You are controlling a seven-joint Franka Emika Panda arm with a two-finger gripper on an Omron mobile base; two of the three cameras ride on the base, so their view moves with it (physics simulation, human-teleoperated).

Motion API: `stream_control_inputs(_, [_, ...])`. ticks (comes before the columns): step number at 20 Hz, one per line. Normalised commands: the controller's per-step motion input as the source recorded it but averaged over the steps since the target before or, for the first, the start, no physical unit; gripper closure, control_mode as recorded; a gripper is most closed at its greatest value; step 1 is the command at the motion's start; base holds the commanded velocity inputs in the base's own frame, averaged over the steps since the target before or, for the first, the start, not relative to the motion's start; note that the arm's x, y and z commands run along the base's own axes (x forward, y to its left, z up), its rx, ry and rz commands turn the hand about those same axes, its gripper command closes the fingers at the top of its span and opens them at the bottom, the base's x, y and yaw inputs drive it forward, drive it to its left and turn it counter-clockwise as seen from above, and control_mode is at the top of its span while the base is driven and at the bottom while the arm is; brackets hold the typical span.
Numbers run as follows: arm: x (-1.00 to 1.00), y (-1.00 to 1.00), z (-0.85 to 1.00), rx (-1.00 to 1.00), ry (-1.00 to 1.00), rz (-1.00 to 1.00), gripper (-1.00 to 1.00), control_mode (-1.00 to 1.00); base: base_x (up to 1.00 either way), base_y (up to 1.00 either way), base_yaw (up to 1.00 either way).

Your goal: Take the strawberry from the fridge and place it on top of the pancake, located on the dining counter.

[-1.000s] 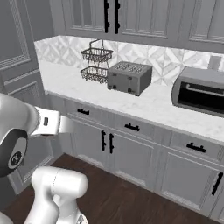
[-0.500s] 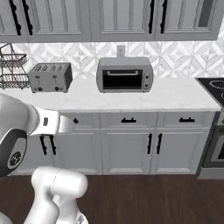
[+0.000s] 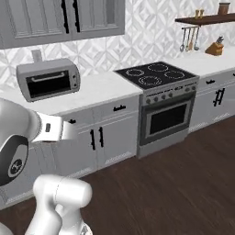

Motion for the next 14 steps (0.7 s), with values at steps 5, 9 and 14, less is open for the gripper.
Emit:
stream_control_inputs(5, [0.00,0.00,0.00,0.00,0.00,0.00,1.00,1.00,0.00,-0.28,-0.80])
stream_control_inputs(9, [0.00,0.00,0.00,0.00,0.00,0.00,1.00,1.00,0.00,-0.28,-0.80])
stream_control_inputs(14, [0.00,0.00,0.00,0.00,0.00,0.00,1.00,1.00,0.00,-0.26,-0.80])
